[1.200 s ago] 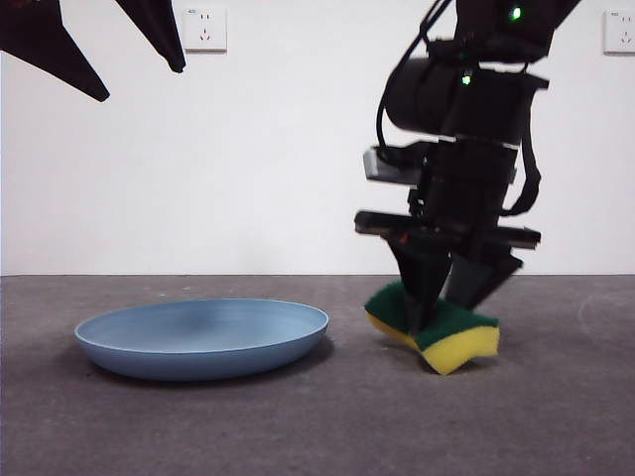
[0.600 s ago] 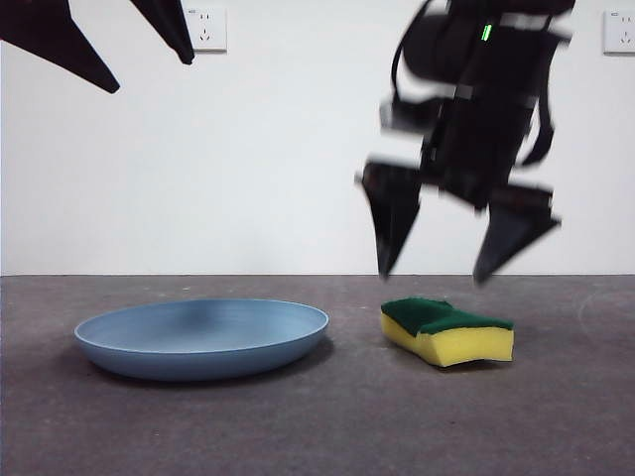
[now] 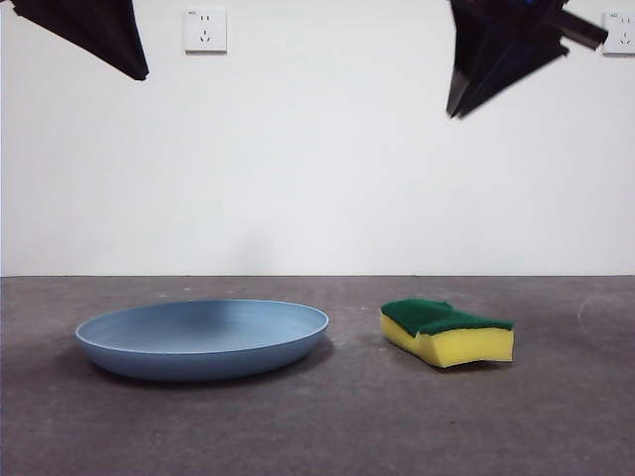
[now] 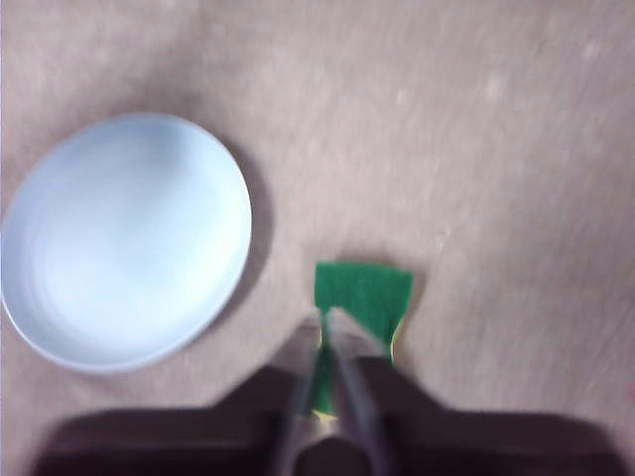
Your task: Pick up the plate,pick up the cloth,clean the plate with the cloth
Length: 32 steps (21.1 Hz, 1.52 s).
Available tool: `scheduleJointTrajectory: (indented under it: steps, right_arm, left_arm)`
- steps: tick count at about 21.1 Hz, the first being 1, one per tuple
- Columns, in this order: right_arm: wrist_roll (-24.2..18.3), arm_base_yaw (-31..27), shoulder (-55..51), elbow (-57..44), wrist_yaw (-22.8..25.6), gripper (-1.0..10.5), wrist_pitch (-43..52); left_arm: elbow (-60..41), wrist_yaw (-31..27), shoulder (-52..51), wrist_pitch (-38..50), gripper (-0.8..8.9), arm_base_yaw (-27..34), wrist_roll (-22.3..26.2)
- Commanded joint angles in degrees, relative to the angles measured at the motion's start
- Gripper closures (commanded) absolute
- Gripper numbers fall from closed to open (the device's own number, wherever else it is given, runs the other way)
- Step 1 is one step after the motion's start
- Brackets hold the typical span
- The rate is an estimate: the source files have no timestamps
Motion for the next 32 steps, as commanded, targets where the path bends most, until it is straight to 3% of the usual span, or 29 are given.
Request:
scheduleJointTrajectory:
  steps: [1, 7, 9, 11, 14, 18, 32]
  right_arm:
    - [-0.31, 2.01, -2.51, -2.12, 3.34, 9.6, 3.58]
    - [-0.61, 6.56, -13.60, -14.49, 5.51, 9.6, 17.92]
    - [-0.59, 8.68, -19.32, -21.46, 8.90, 9.6, 24.04]
    - [-0.68, 10.19, -24.44, -27.41, 12.22, 9.6, 26.23]
    - [-0.66, 10.38, -30.14, -34.18, 12.74, 9.6, 28.04]
    - [-0.46, 10.38, -30.86, -35.04, 12.66, 9.6, 27.17]
    - [-0.46, 10.38, -30.86, -35.04, 12.59, 9.5, 27.08]
  left_arm:
    - [-1.03, -0.96, -1.88, 1.66, 8.21, -0.35, 1.14]
    - [-13.79, -3.26, -13.81, 14.01, 8.21, -0.79, 1.14]
    - [-21.27, -4.74, -19.04, 20.35, 8.21, -0.81, 0.96]
    - [-29.48, -4.59, -24.37, 28.17, 8.21, -0.81, 0.48]
    - [-36.94, -4.61, -28.20, 33.44, 8.21, -0.85, -2.10]
    - [-37.57, -4.35, -28.26, 33.79, 8.17, -1.07, -4.02]
    - [-37.57, -4.61, -28.26, 32.55, 8.17, -1.01, -3.80]
